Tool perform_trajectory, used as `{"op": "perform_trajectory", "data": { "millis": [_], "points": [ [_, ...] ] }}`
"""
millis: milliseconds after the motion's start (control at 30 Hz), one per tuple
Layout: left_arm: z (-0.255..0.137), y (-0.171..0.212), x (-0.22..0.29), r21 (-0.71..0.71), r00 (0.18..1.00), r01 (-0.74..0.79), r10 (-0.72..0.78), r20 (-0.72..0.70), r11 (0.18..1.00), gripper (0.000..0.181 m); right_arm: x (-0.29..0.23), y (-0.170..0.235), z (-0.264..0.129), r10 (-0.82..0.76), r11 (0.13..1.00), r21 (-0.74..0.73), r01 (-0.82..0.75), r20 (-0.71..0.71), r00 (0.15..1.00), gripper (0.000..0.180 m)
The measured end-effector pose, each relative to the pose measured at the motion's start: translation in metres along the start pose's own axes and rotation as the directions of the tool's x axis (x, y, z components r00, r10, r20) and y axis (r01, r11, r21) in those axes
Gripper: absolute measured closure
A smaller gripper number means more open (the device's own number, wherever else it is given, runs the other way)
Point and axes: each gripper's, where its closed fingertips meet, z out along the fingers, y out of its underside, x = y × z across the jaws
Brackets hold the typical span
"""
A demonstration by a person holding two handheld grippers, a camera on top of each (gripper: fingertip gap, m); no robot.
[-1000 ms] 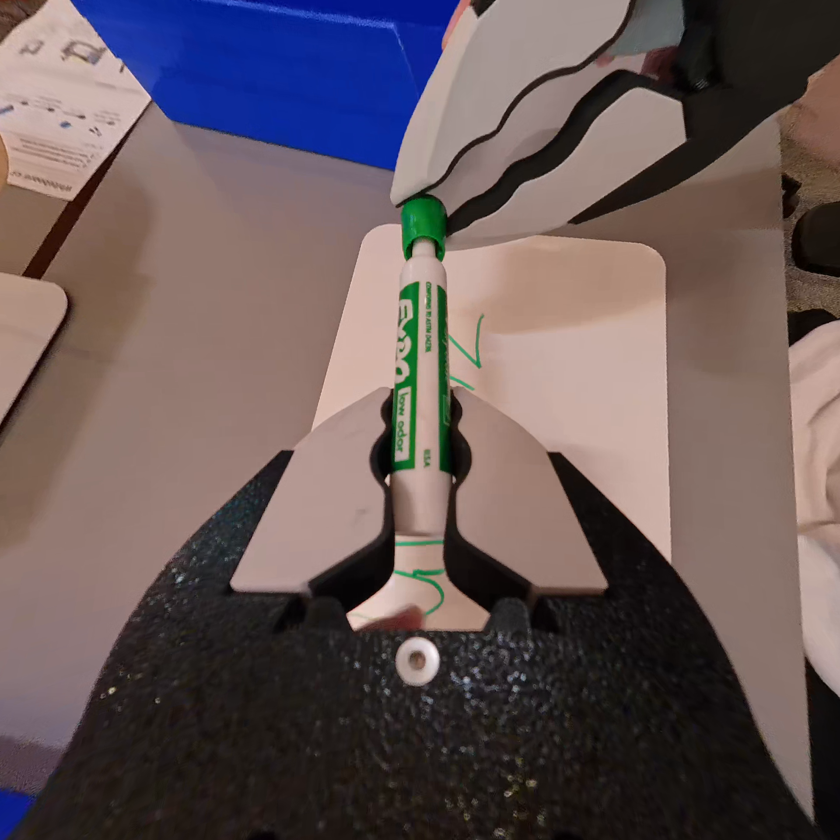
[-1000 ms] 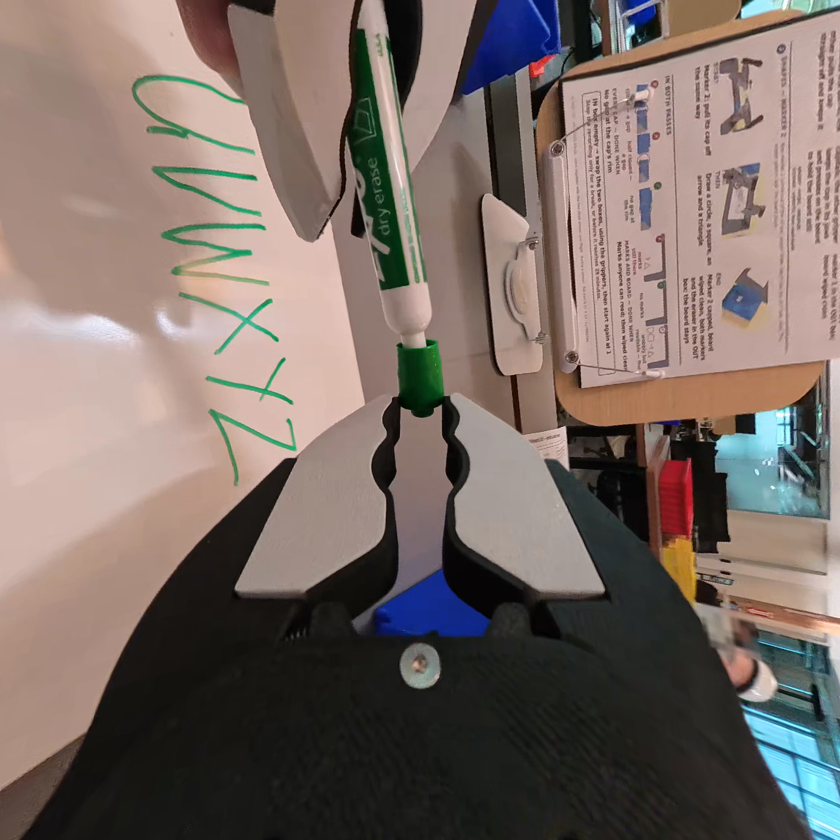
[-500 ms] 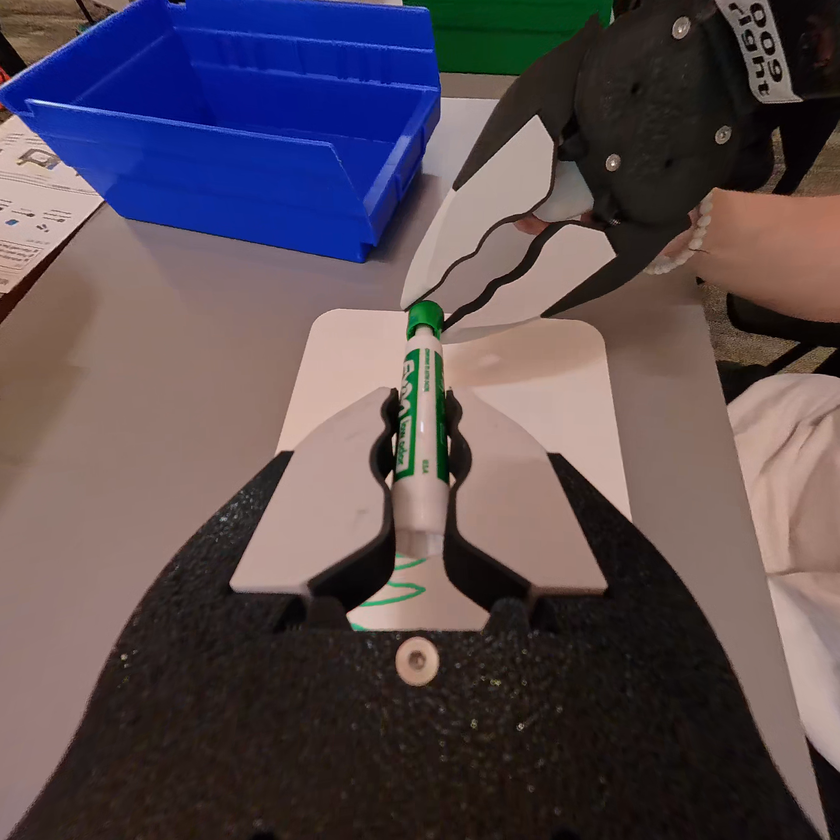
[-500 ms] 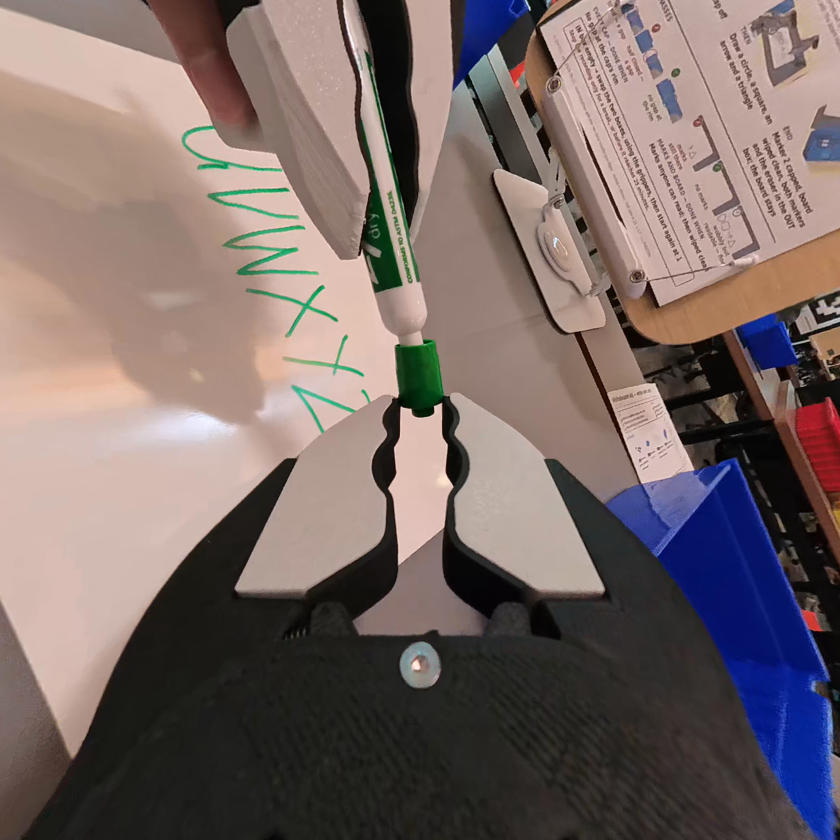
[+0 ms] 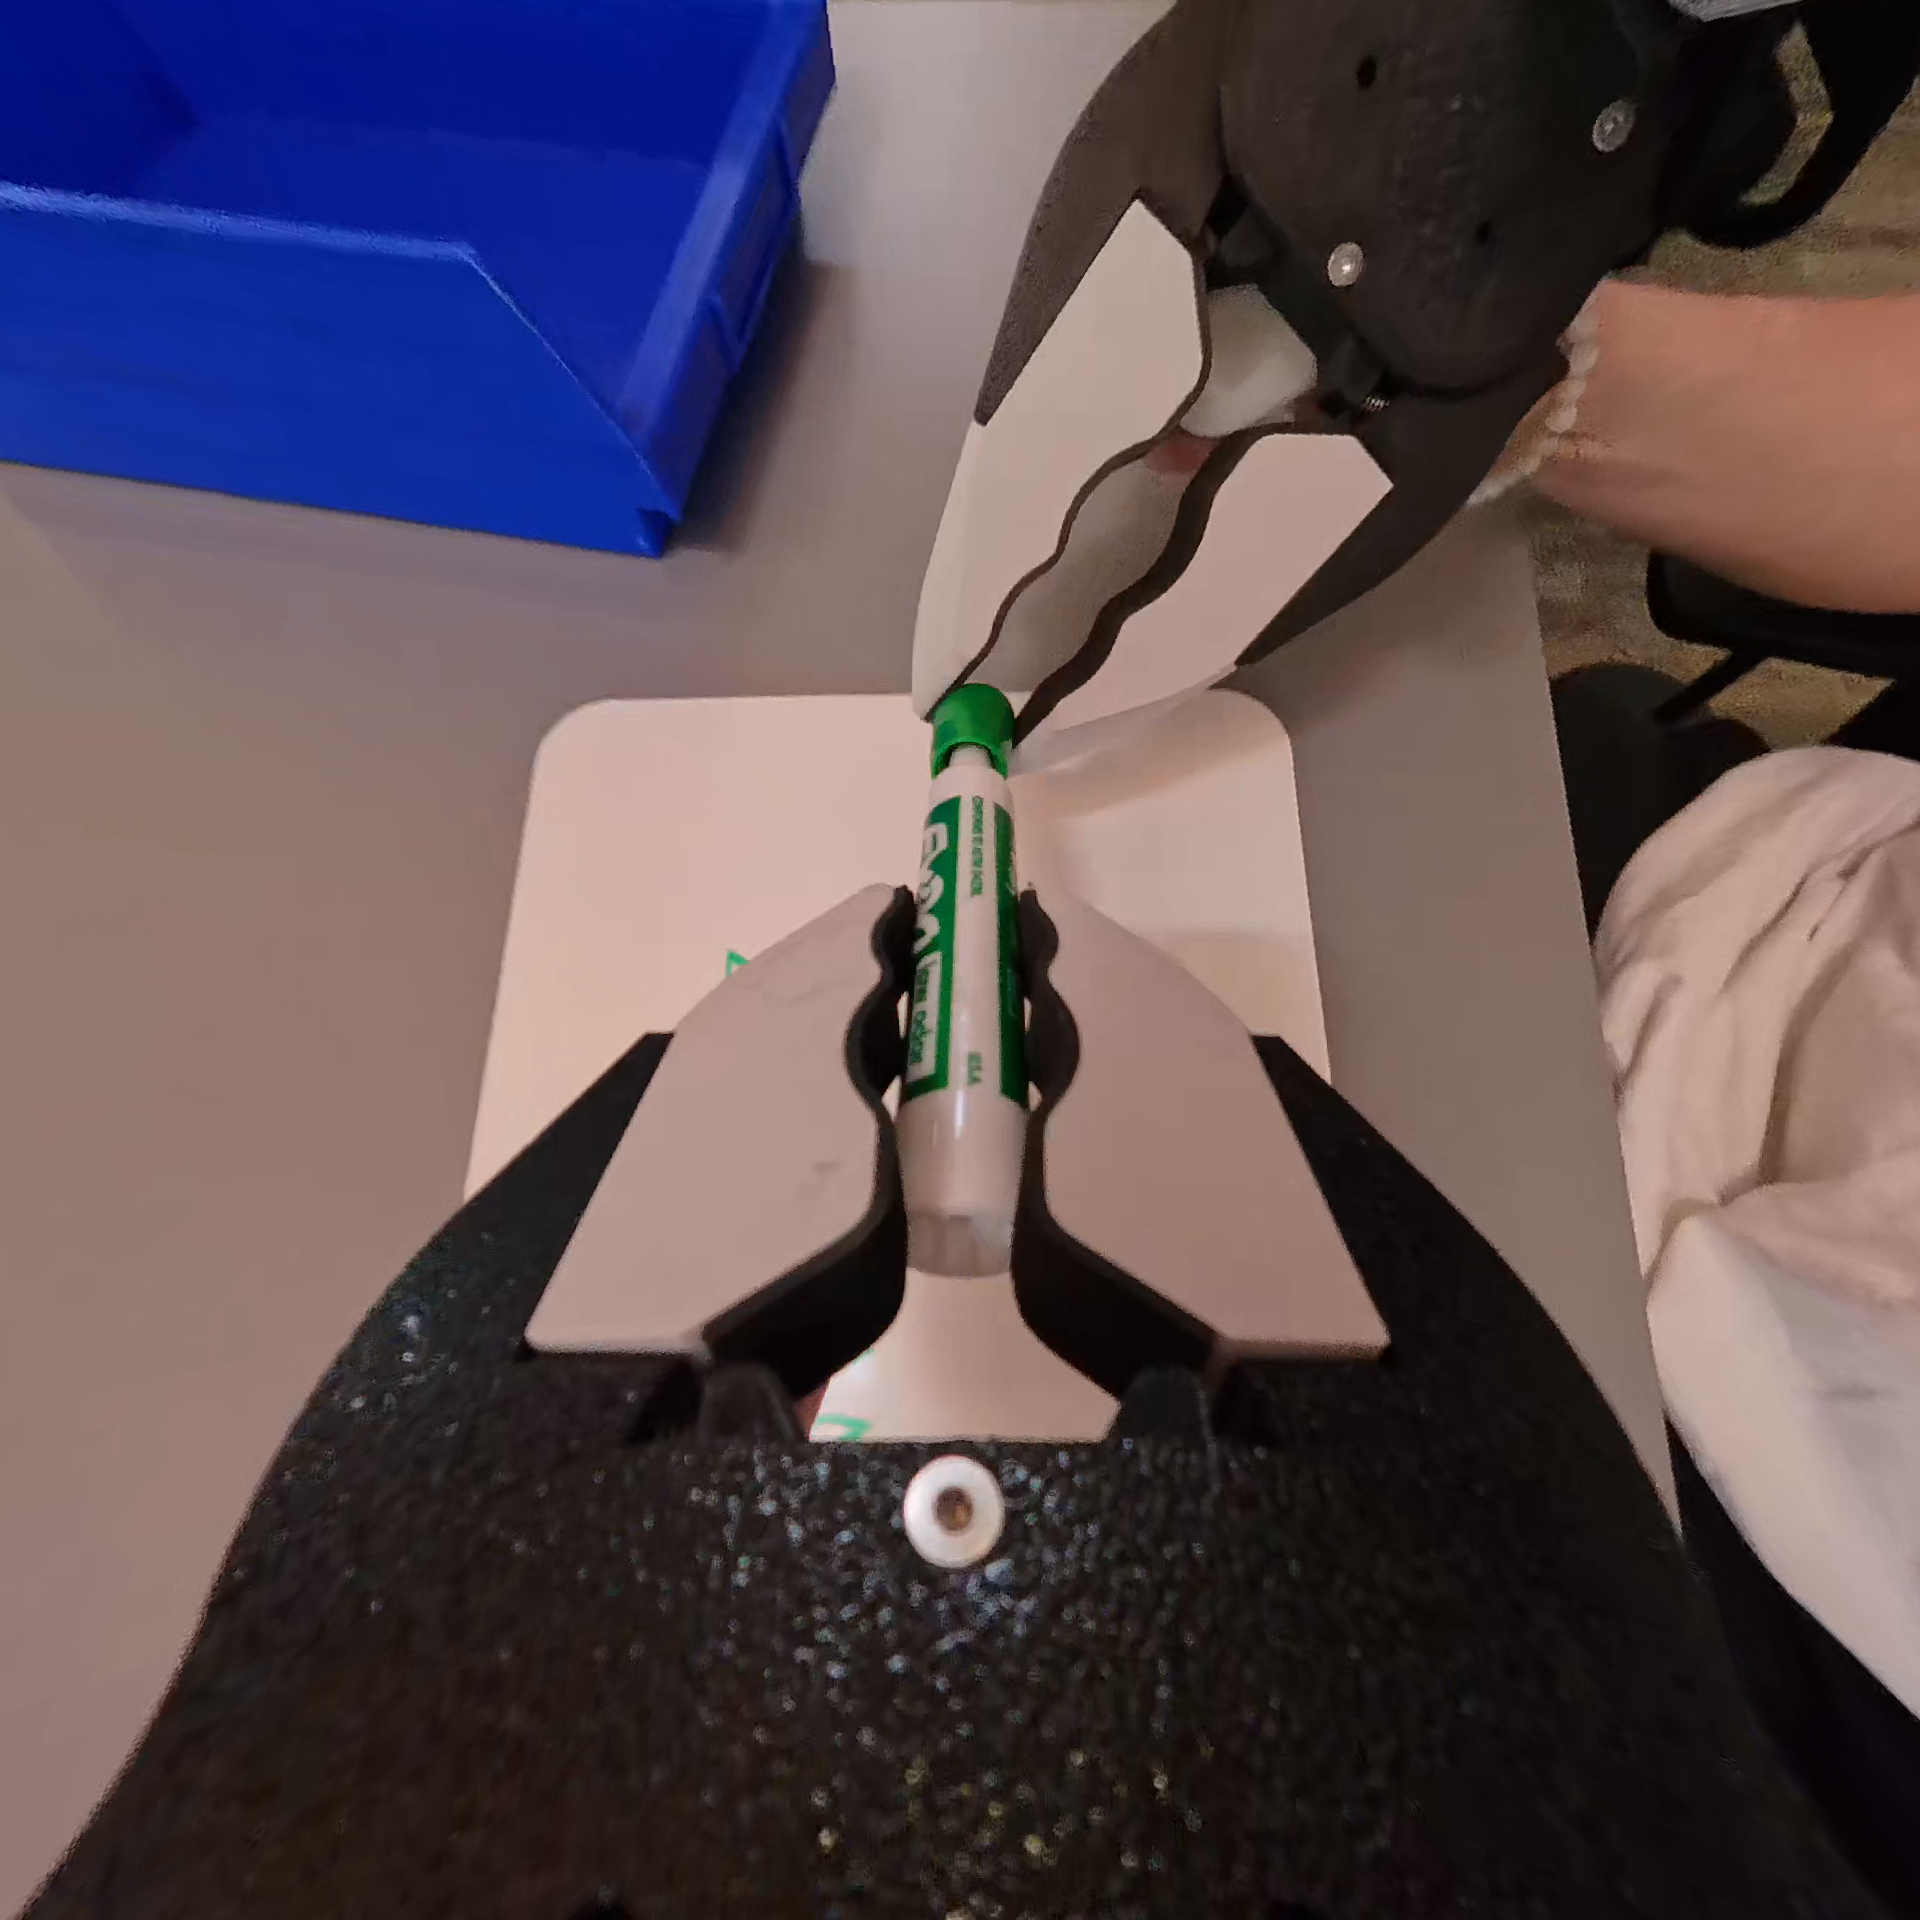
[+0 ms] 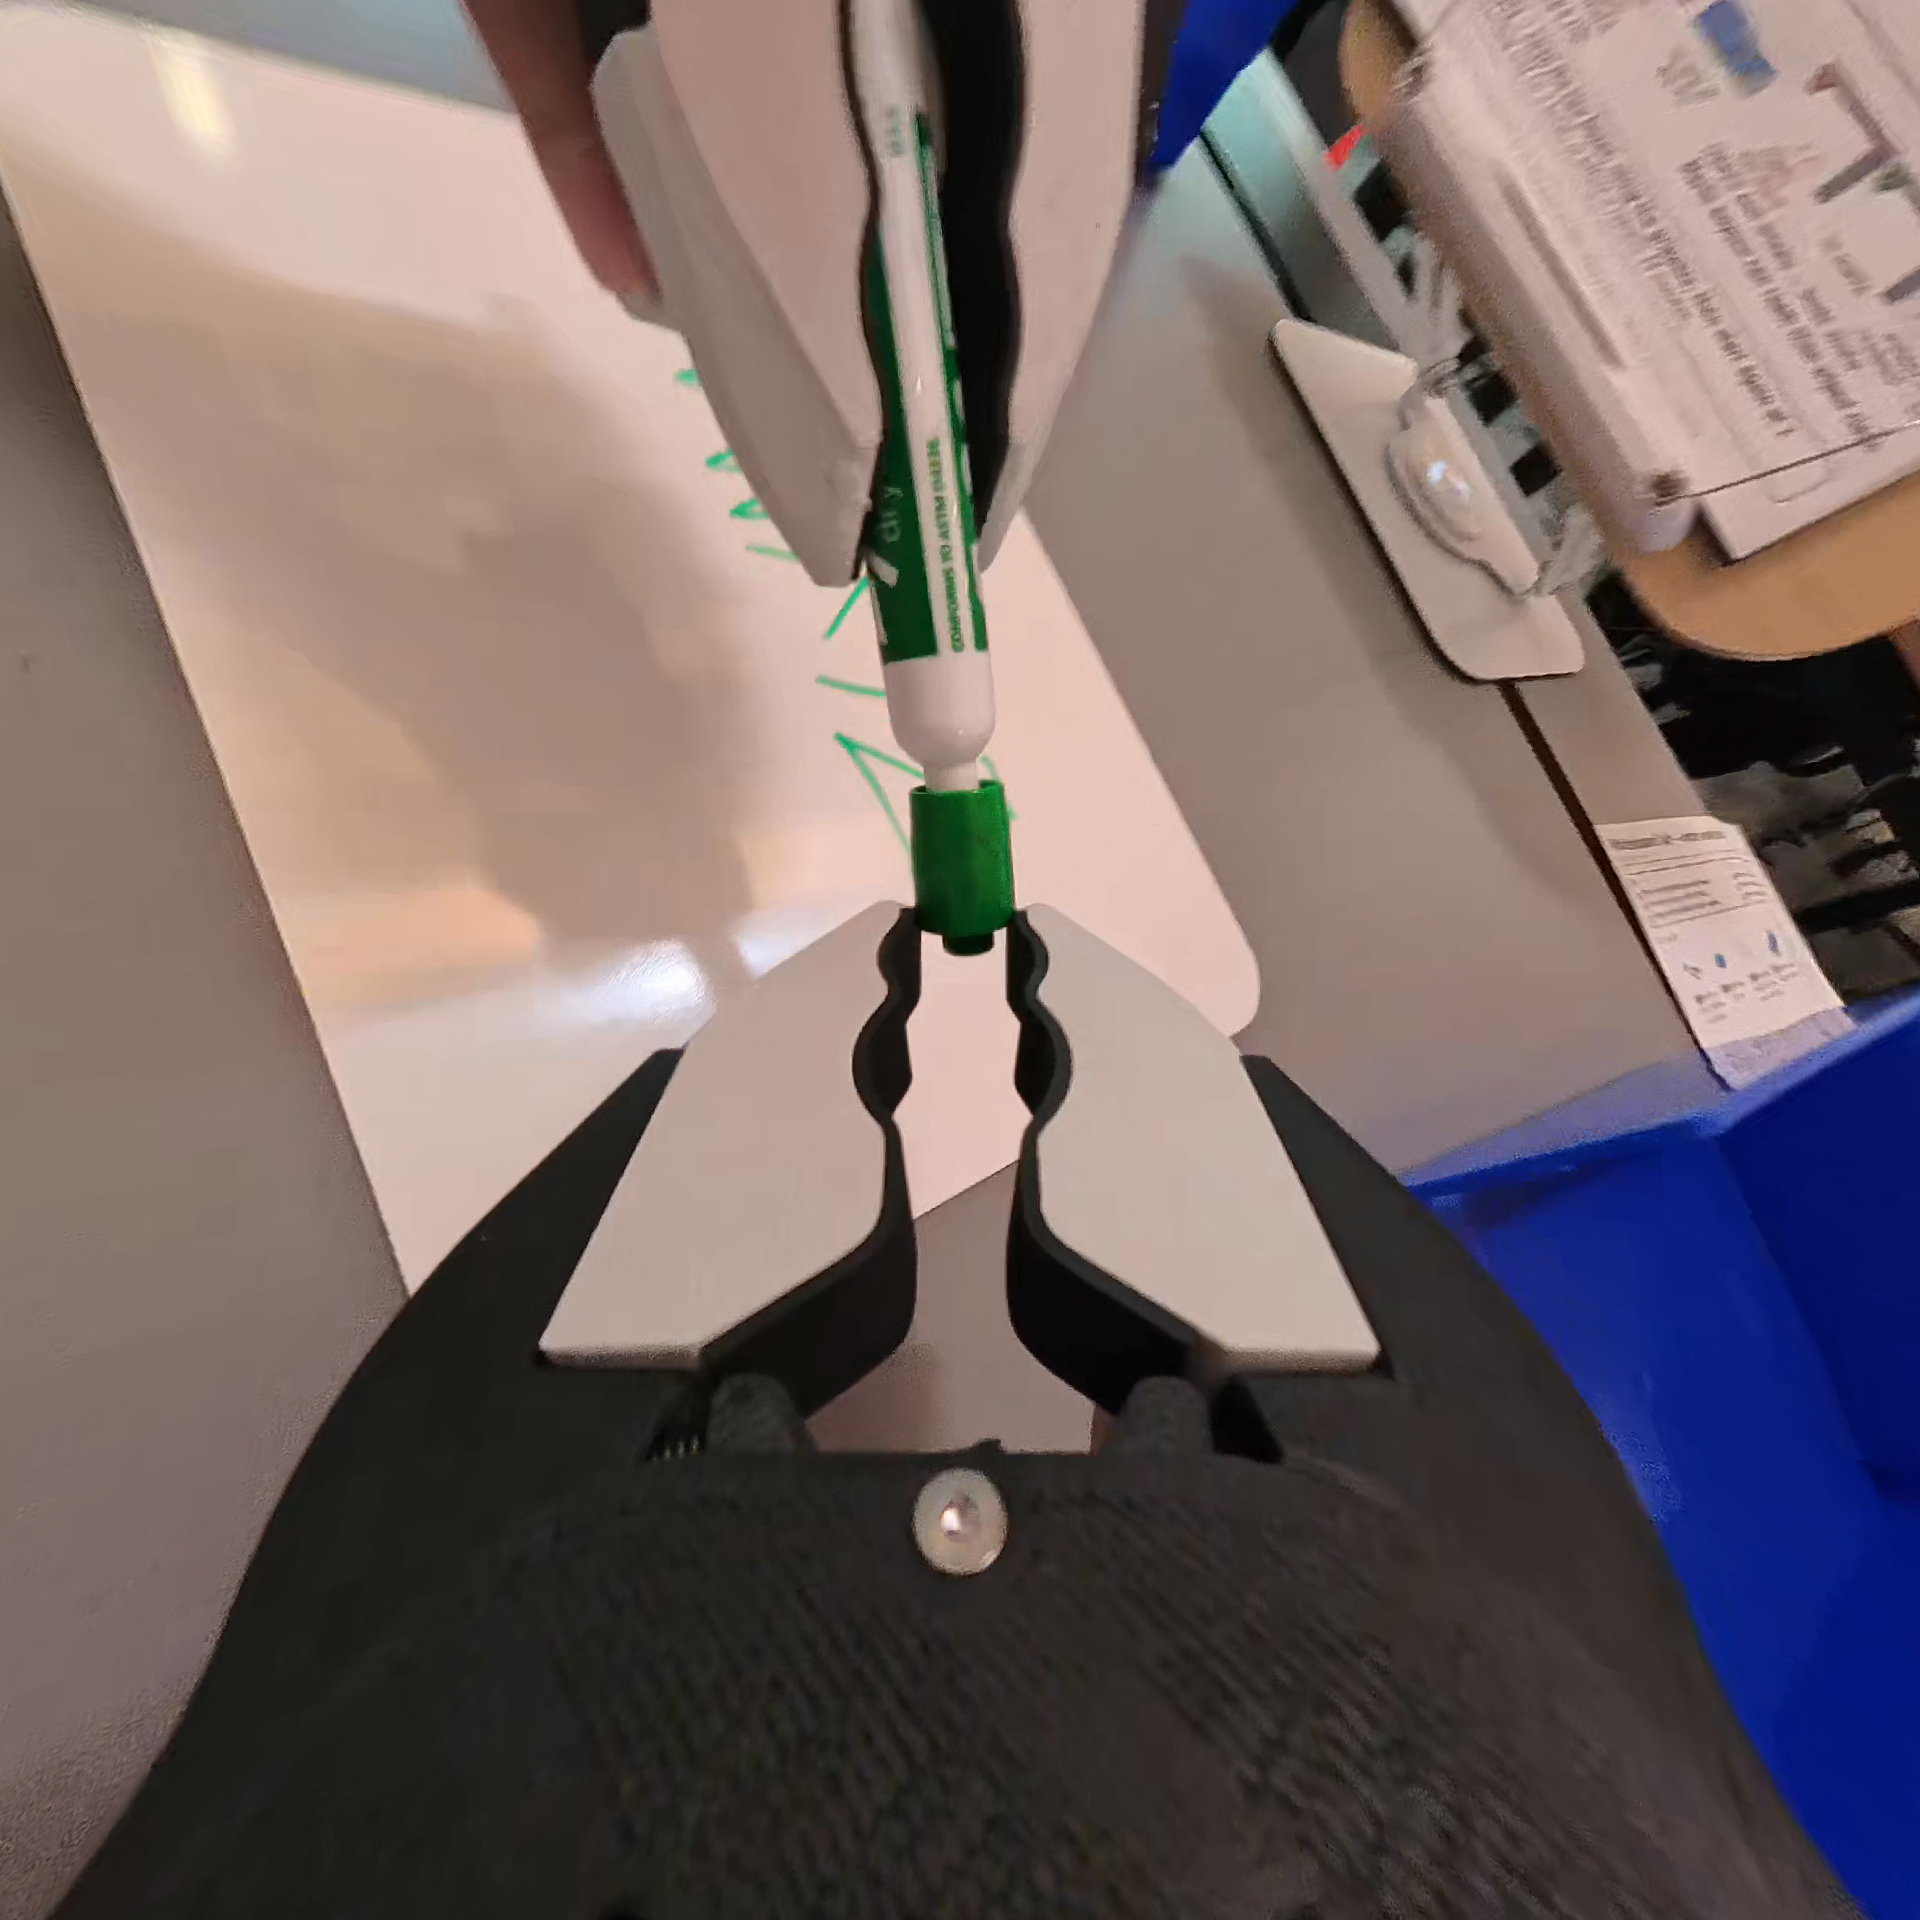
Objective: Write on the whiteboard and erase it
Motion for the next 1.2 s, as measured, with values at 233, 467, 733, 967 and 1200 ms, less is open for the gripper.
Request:
{"op": "perform_trajectory", "data": {
  "millis": [233,467,733,967,1200],
  "points": [
    [0.01,0.013,0.001,-0.032,0.997,0.068,-0.068,-0.019,0.997,0.163,-0.008,0.01,0.009,0.04,0.999,0.013,-0.041,0.053,0.998,0.164],
    [0.017,0.016,-0.001,-0.047,0.996,0.084,-0.086,-0.031,0.995,0.162,-0.007,0.017,0.012,0.06,0.998,-0.002,-0.06,0.051,0.997,0.165],
    [0.027,0.013,-0.005,-0.072,0.996,0.082,-0.084,-0.026,0.994,0.163,-0.003,0.021,0.013,0.057,0.998,-0.023,-0.056,0.03,0.998,0.164],
    [0.019,0.0,-0.001,0.024,0.996,0.067,-0.066,-0.064,0.997,0.162,0.005,0.009,-0.006,0.064,0.998,0.017,-0.064,0.033,0.997,0.163],
    [0.002,-0.044,-0.004,0.236,0.999,-0.031,0.033,-0.006,0.971,0.157,0.025,-0.01,-0.034,0.144,0.986,0.079,-0.144,0.0,0.99,0.165]
  ]
}}
